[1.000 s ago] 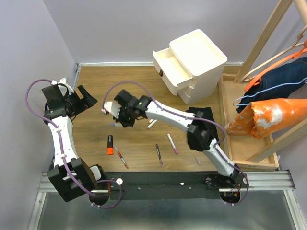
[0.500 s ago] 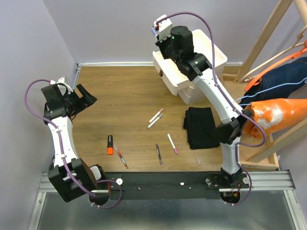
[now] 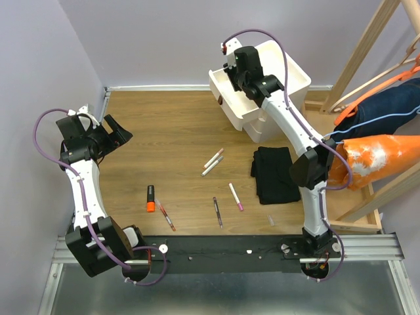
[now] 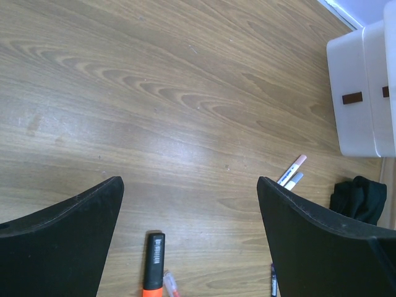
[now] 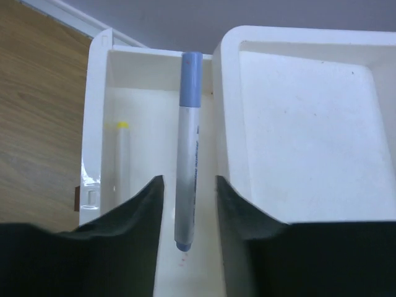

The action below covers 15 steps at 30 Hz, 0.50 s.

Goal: Sort the stationery into containers
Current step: Place the pen in the drawer.

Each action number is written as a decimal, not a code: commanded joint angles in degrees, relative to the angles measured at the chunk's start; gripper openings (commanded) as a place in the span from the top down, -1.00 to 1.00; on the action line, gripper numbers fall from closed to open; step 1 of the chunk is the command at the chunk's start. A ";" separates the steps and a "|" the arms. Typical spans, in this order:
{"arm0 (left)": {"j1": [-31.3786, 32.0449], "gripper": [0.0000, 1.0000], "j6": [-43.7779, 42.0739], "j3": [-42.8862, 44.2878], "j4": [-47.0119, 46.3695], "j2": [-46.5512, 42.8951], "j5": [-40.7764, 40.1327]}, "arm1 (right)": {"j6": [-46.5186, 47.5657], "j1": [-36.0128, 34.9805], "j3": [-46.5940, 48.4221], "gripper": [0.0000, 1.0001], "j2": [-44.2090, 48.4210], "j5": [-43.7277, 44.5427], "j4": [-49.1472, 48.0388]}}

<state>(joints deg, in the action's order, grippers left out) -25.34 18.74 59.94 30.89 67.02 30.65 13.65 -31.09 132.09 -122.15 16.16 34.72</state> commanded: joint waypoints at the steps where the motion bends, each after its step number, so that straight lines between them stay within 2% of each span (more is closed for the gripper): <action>1: -0.41 -0.96 0.24 -1.06 -1.19 -0.67 0.99 | -1.52 -0.02 0.53 -0.18 -0.37 1.25 1.05; 2: -0.41 -0.95 0.16 -1.06 -1.19 -0.49 0.99 | -1.52 0.07 1.32 -0.30 -0.11 -0.24 1.40; 4: -0.41 -0.95 0.24 -1.06 -1.54 -0.40 0.99 | -1.61 -0.11 1.76 -0.36 1.55 -6.20 2.19; 8: -0.41 -0.96 0.68 -1.06 -2.06 -0.05 1.25 | 1.29 -0.28 1.07 -0.39 4.71 -22.11 6.40; 10: -0.41 -0.95 0.94 -0.97 -2.42 0.12 1.60 | 5.66 -0.64 -0.78 -0.39 5.86 -32.82 8.60; 11: -0.41 -0.95 1.03 -0.97 -2.51 0.21 1.78 | 8.30 -0.99 -1.39 -0.39 6.48 -36.52 12.70; 12: -0.50 -0.96 1.21 -0.97 -2.77 0.30 1.86 | 14.41 -2.38 -2.97 -0.38 6.66 -42.47 15.18; 15: -0.41 -0.95 1.38 -1.32 -3.03 0.30 2.30 | 26.20 -5.81 -9.02 -0.32 8.84 -43.77 22.14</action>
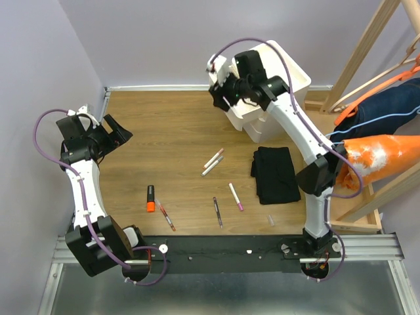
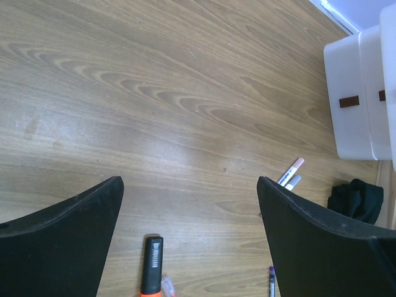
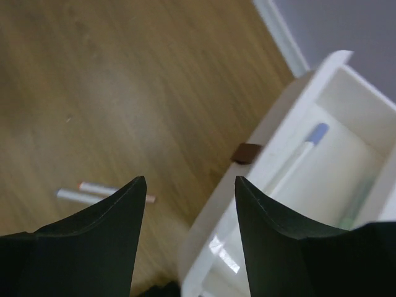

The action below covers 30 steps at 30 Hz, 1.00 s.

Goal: Sort the stationery into containers
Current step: Place the pen in the drawer, then pick up the pen from the center of the board.

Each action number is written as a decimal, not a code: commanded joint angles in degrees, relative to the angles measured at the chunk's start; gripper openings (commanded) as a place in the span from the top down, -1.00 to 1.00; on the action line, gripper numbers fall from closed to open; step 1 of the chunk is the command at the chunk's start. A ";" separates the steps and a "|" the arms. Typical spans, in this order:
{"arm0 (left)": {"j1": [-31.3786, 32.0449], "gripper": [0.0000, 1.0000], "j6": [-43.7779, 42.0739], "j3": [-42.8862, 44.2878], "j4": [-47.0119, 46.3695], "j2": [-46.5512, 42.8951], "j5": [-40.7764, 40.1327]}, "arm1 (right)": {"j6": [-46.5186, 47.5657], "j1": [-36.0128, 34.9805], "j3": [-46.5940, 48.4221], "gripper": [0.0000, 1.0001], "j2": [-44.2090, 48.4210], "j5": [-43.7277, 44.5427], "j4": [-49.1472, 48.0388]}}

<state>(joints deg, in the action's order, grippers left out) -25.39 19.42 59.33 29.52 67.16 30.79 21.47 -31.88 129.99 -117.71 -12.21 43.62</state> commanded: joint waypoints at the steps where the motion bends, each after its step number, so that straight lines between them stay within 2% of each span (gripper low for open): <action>1: -0.45 -0.95 0.62 -0.79 -1.57 -0.01 2.17 | 20.78 -7.82 -12.43 -0.25 5.03 -14.35 13.60; 3: -0.45 -0.96 0.62 -1.15 -1.39 -0.18 2.26 | 26.91 -10.47 -17.12 -0.08 6.08 -10.49 13.78; 4: -0.37 -0.95 0.53 -1.32 -1.39 -0.53 2.17 | 28.95 -12.92 -20.88 -0.05 6.26 -9.34 14.04; 9: -0.37 -0.96 0.27 -2.29 -1.04 -1.32 2.09 | 35.91 -16.63 -27.25 0.04 5.04 -5.20 12.20; 23: -0.63 -0.96 -0.70 -4.66 -1.13 -1.85 1.21 | 41.98 -17.60 -25.58 0.18 -4.98 -2.91 10.45; 30: -0.80 -0.97 -1.23 -4.22 -0.95 -0.45 0.94 | 44.97 -19.27 -25.49 0.33 -8.32 -1.94 9.38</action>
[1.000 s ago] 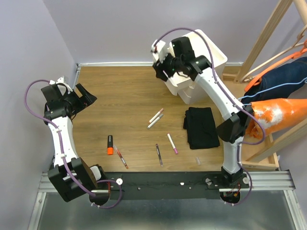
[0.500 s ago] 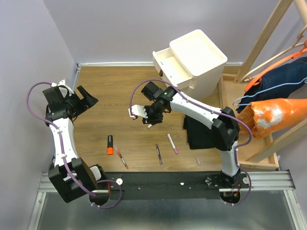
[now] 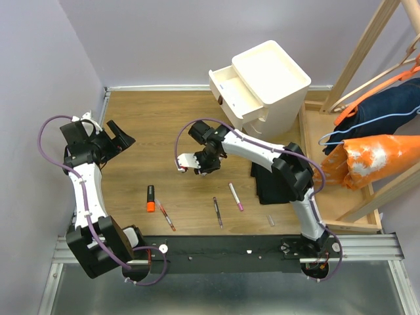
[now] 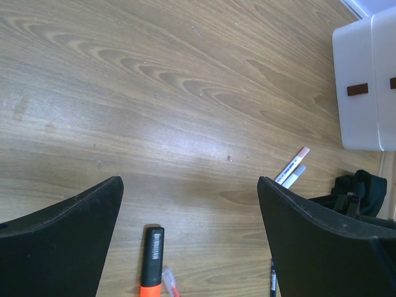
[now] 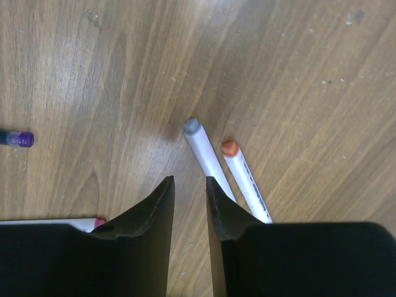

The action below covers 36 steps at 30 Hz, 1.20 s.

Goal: Sort the stationery into containers
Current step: Pick up the pen from the center of the board.

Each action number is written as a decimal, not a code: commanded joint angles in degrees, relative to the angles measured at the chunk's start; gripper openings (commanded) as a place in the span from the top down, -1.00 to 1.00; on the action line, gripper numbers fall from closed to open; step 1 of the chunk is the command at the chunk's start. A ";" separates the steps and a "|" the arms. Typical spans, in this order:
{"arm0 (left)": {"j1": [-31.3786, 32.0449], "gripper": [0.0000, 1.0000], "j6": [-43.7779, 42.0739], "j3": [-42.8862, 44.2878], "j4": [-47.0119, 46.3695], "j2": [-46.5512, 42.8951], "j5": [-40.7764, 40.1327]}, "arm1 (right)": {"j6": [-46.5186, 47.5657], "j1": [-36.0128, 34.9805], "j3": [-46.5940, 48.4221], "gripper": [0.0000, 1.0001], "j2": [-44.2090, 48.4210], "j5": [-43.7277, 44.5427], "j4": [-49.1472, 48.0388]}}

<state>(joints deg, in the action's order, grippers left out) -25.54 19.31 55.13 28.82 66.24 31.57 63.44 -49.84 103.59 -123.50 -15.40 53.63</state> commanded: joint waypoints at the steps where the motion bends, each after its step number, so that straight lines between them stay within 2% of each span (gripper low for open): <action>1: -0.65 -0.97 -1.20 -0.03 -0.34 0.73 0.07 | 3.18 -1.39 1.08 0.33 -2.88 1.25 -0.63; 14: -0.83 -0.97 -1.38 1.20 -0.69 3.37 -0.11 | 4.50 -1.48 3.72 0.35 -7.98 1.86 0.42; 17: -0.83 -0.97 -1.38 1.99 -0.17 4.16 0.33 | 4.76 -1.48 6.78 0.46 -8.60 0.81 3.48; 21: -0.91 -0.97 -1.21 2.08 -0.43 4.78 0.68 | 5.46 -1.48 9.95 0.42 -7.46 -0.68 7.54; 26: -0.83 -0.97 -0.94 1.73 -1.22 5.39 0.68 | 6.17 -1.48 8.91 0.33 -3.86 -1.21 6.23; 36: -0.91 -0.96 -0.50 3.92 -1.40 7.85 0.86 | 5.03 -1.48 9.00 0.27 -7.19 0.37 3.68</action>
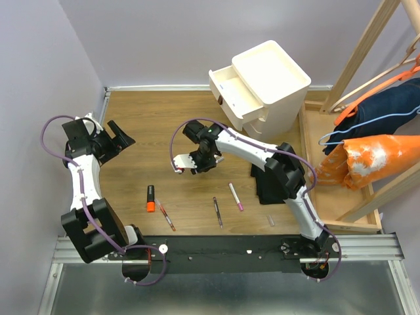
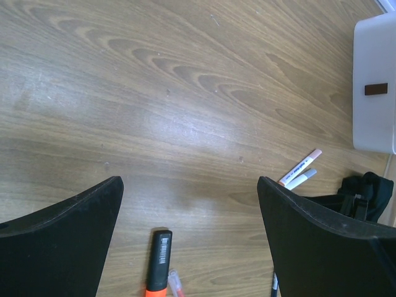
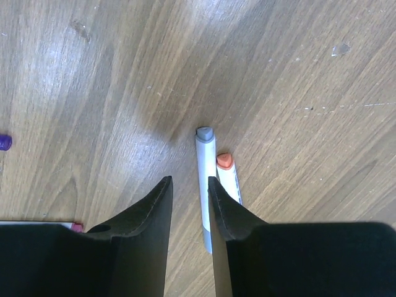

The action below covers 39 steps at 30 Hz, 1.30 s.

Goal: Sort the stationery into containers
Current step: Pick up the pen from the center of the board.

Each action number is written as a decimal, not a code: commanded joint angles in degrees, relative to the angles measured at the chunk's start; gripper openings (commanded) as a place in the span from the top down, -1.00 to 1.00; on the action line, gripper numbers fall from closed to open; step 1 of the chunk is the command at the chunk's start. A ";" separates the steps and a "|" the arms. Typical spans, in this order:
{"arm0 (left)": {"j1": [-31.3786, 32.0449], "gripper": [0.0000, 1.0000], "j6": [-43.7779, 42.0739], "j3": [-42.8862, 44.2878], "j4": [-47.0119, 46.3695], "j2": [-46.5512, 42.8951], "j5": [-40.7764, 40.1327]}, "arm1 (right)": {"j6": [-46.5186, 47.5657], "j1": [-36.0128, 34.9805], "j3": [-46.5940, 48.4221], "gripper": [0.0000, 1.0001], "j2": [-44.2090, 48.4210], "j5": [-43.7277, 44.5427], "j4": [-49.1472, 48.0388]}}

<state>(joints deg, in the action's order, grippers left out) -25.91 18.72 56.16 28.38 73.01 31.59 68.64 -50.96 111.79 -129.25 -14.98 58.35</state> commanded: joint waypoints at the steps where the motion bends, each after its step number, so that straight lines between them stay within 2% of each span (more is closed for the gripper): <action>1: -0.46 -0.96 0.00 2.99 -0.87 1.17 0.84 | -0.44 -0.37 0.89 0.27 -2.14 -0.22 -1.22; 11: -0.63 -0.96 -0.88 2.99 -0.26 1.61 0.13 | -0.88 -0.37 3.08 0.30 -6.71 -0.05 -1.57; 15: -0.54 -0.96 -0.88 2.99 -0.34 1.78 -0.04 | -1.32 -0.37 2.39 0.37 -7.42 -0.31 -1.22; 17: -0.54 -0.96 -0.88 2.99 -0.34 1.96 -0.04 | -1.49 -0.37 2.73 0.46 -7.94 -0.57 0.44; 18: -0.54 -0.96 -0.70 2.90 -0.52 2.04 -0.04 | -1.49 -0.37 3.26 0.69 -8.29 -0.75 1.50; 19: -0.54 -0.96 -0.70 2.90 -0.61 2.13 0.05 | -1.49 -0.37 3.87 0.83 -9.34 -0.92 2.64; 21: -0.54 -0.96 -0.44 3.08 -0.61 2.48 0.22 | -1.67 -0.37 7.38 0.99 -9.97 -2.06 6.85; 23: -0.54 -0.96 -0.27 3.34 -0.61 2.92 0.57 | -4.03 -0.37 10.37 0.99 -10.14 -3.64 9.49; 26: -0.54 -0.96 0.44 3.95 -1.05 3.71 0.92 | -7.46 -0.37 21.07 0.99 -9.62 -6.97 14.14; 27: -0.63 -0.96 0.61 4.48 -1.22 3.98 0.93 | -8.51 -0.37 28.76 0.99 -9.27 -7.77 15.03; 29: -0.54 -0.96 0.70 5.10 -1.40 4.59 0.93 | -10.28 -0.28 34.00 0.99 -7.17 -8.13 15.40; 31: -0.54 -0.96 0.70 6.32 -1.40 5.03 0.84 | -12.03 -0.37 32.99 0.99 -3.75 -6.56 11.73; 35: -0.54 -0.95 1.31 8.00 -1.40 6.52 1.19 | -14.76 0.51 21.30 0.99 6.98 1.86 -9.93; 39: -0.54 -0.95 1.84 8.44 -2.01 6.70 1.45 | -16.78 2.96 21.10 0.99 9.81 7.50 -20.98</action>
<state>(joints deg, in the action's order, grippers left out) -25.93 19.68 62.78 27.77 79.05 31.70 55.92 -50.30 133.69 -121.30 -15.27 54.39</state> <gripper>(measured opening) 0.979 0.022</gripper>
